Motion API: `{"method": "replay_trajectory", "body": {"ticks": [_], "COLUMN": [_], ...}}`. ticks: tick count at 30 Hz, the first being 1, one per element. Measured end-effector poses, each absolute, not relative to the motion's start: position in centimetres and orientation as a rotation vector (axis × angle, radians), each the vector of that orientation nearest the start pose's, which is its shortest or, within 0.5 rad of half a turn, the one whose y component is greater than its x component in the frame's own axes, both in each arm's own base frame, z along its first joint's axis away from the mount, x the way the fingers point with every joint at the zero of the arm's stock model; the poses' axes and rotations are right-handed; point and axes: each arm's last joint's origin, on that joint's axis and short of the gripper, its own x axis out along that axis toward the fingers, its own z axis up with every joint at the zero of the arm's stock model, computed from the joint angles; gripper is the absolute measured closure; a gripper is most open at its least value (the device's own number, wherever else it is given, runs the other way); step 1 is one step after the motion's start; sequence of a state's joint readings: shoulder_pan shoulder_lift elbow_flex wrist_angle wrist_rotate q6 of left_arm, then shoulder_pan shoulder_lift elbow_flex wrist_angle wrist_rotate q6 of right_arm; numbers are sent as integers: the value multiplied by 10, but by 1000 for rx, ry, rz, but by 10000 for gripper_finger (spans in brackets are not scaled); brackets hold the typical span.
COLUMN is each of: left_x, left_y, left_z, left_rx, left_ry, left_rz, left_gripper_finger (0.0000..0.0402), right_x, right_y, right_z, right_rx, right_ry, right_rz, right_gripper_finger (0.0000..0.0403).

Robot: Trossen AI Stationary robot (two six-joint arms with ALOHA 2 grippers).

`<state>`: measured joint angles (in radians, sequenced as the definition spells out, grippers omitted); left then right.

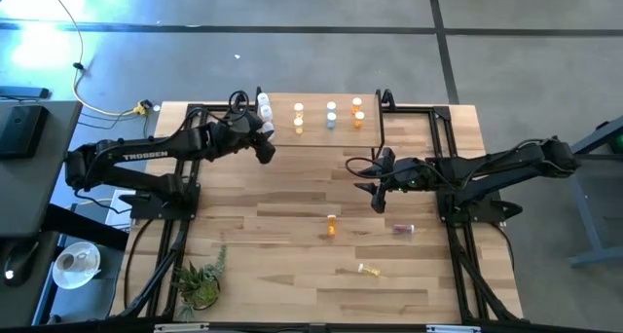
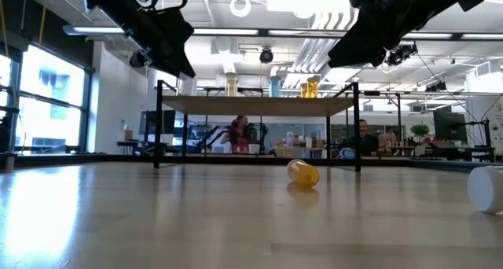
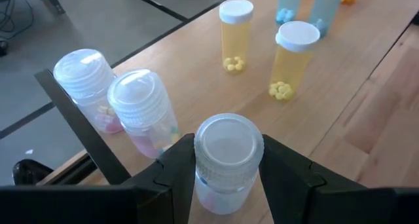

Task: Pick and place medicine bottles onto shelf by color
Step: Put the transparent pill bottle on the shelf aligned with the other transparent pill bottles

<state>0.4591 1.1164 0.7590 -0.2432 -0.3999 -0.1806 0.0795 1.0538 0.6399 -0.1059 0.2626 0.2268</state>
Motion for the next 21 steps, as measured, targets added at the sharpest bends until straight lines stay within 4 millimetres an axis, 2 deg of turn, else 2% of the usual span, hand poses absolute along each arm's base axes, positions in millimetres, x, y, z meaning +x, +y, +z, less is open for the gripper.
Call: {"method": "replay_trajectory", "body": {"ticks": [7,21], "left_x": [204,204], "left_y": [113,113], "left_z": [258,258], "left_rx": [-189,-181], "left_ry": [542,537], "left_rz": [869,889], "left_gripper_finger": [257,189], "right_x": [221,221], "right_y": [10,10], "right_z": [242,242], "right_rx": [132,133], "right_ry": [490,490], "right_rz": [-236,-236], "right_gripper_finger": [242,242]}}
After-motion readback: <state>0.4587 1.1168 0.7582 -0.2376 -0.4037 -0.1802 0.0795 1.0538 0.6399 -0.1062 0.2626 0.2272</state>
